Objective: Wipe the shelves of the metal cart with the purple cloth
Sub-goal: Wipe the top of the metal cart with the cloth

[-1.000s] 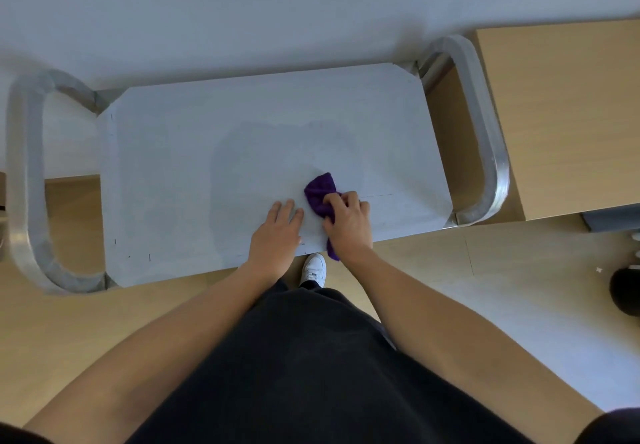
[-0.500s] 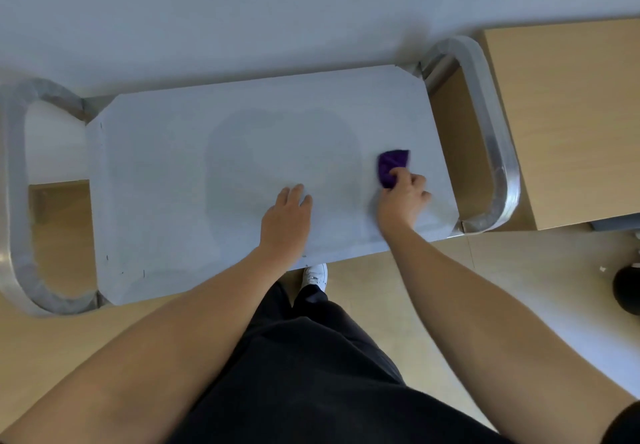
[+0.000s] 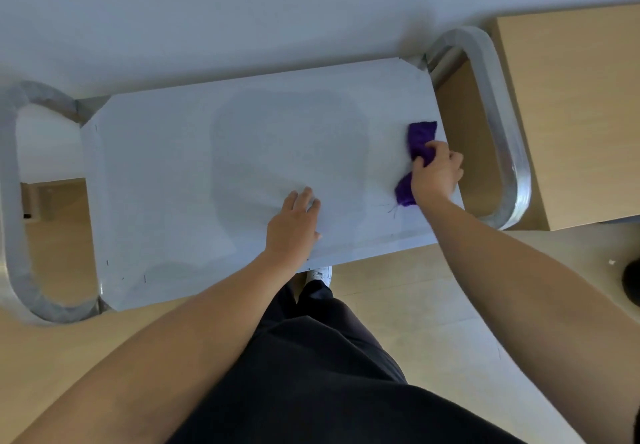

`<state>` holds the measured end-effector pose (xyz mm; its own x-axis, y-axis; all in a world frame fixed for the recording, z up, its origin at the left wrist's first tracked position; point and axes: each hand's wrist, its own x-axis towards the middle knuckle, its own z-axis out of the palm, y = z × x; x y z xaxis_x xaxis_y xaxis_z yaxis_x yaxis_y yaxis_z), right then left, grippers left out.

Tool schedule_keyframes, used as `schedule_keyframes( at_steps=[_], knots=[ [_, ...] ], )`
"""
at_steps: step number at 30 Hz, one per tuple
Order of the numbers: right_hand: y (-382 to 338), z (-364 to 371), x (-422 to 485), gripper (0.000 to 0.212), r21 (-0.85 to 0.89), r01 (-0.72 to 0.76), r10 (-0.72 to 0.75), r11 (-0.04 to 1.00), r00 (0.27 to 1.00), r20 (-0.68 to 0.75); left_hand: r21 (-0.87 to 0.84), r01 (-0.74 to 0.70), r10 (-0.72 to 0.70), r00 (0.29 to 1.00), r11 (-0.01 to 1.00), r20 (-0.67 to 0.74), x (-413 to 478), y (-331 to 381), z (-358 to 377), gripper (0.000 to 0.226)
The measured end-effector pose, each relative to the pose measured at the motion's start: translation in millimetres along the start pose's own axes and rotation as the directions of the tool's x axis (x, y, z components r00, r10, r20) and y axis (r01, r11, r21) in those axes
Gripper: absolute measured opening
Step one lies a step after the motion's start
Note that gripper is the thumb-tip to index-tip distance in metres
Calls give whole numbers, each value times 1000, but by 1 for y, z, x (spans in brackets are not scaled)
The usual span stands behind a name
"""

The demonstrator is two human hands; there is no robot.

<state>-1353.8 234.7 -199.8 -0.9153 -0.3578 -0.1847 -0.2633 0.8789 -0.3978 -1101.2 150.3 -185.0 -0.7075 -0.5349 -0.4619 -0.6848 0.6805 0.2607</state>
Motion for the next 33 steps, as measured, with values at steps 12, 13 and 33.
schedule_keyframes(
  at_steps=[12, 13, 33],
  knots=[
    [-58, 44, -47, 36, 20, 546, -541, 838, 825, 164, 15, -4, 4, 1000, 1000, -14, -1, -6, -1, 64],
    [-50, 38, -31, 38, -14, 499, -493, 866, 860, 133, 10, 1, -1, 1000, 1000, -15, -1, -5, -2, 64],
    [-70, 38, 18, 33, 53, 471, -474, 881, 871, 131, -37, 73, -73, 997, 997, -3, 1, 7, -6, 57]
  ],
)
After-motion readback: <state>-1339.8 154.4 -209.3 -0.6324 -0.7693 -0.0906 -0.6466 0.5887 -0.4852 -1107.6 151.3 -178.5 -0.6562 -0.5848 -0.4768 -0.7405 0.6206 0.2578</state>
